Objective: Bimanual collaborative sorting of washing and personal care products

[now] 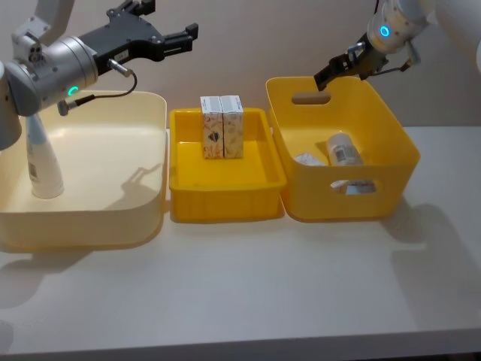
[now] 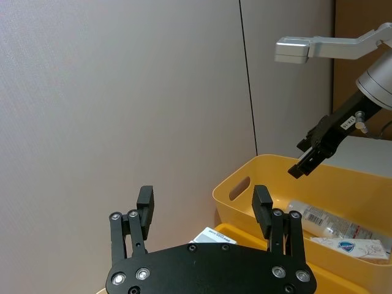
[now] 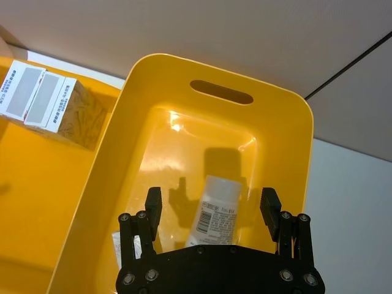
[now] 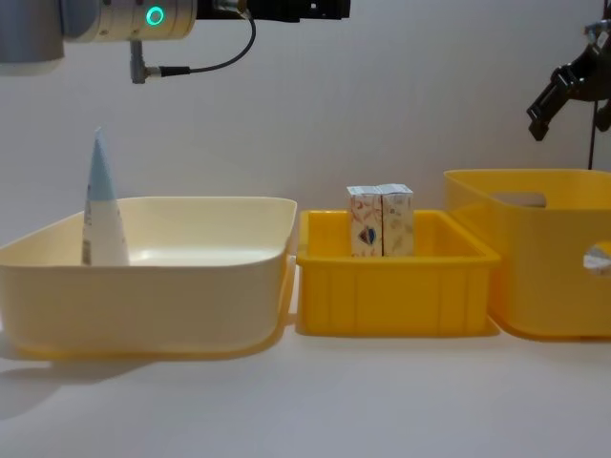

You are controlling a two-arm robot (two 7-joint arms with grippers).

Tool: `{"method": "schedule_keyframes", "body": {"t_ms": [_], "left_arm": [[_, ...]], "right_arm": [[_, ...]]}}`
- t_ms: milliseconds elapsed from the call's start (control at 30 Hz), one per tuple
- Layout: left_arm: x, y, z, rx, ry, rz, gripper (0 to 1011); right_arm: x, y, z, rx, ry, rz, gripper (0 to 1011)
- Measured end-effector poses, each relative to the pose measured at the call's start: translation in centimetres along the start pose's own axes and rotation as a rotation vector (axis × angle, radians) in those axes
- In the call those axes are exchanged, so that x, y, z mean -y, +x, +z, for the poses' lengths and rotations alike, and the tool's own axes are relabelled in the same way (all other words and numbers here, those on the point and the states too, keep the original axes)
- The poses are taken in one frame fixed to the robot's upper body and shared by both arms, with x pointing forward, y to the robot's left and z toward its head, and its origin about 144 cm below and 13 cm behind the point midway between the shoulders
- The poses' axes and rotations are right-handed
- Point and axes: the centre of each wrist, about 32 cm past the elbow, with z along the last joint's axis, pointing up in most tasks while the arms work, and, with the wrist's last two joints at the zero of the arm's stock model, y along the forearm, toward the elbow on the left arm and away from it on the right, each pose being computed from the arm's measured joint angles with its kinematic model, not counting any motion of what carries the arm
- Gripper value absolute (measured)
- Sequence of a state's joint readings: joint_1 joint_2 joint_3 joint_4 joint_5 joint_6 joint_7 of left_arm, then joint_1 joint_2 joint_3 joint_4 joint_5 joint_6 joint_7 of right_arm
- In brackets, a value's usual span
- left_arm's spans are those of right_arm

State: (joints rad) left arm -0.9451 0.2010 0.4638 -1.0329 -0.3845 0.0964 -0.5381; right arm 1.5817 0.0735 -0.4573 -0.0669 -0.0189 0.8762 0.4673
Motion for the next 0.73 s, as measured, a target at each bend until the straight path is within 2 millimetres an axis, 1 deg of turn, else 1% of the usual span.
{"method": "schedule_keyframes", "body": {"t_ms": [733], "left_arm": [[0.0,0.0,0.0,0.0,0.0,0.0,1000]], "right_arm": [[0.0,-0.15,0.09,0.016,0.018,-0.007,1001]]}}
